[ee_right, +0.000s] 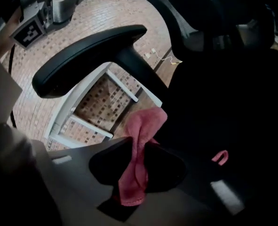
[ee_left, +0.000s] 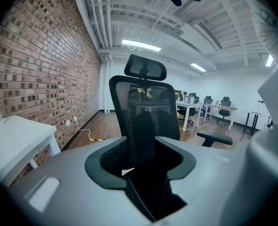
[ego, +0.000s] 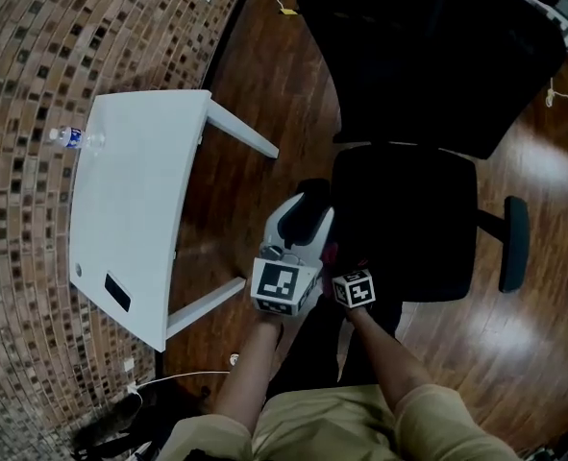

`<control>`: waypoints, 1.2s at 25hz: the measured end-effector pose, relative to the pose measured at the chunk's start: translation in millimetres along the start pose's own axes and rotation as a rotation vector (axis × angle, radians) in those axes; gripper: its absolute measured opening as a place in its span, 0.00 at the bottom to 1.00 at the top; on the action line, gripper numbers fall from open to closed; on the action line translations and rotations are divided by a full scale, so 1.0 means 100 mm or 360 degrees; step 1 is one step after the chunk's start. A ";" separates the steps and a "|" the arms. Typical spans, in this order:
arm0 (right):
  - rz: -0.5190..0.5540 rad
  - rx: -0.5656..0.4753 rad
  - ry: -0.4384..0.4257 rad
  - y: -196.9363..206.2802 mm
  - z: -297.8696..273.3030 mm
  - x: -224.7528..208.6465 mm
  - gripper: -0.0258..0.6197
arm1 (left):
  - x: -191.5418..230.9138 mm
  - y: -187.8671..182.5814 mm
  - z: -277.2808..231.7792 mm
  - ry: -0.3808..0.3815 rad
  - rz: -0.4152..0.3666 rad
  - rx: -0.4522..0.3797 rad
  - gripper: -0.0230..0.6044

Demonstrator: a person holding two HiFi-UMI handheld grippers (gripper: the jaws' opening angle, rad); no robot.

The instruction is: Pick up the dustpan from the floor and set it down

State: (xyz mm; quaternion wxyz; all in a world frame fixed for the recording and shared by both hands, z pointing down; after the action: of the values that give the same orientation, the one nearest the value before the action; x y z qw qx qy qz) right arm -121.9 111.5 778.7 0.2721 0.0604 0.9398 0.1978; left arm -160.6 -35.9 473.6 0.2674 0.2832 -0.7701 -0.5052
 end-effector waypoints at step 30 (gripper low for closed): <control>-0.0170 -0.0086 0.0475 0.36 1.09 -1.28 0.17 | -0.42 -0.16 -0.04 -0.0014 0.0040 -0.0073 0.31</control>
State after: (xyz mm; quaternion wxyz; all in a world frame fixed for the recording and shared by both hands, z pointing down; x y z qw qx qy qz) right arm 45.2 152.6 771.4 0.1412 -0.0272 0.9660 0.2151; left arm -126.1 -14.3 454.4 0.2767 0.2650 -0.7630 -0.5207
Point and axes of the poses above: the fingertips, and each gripper's own axes: z backward along the fingers, x to its left, y out of its underside, the point moved 6 cm from there along z, backward along the fingers, and after that the axes turned 11 degrees about y, right-handed, at the moved point
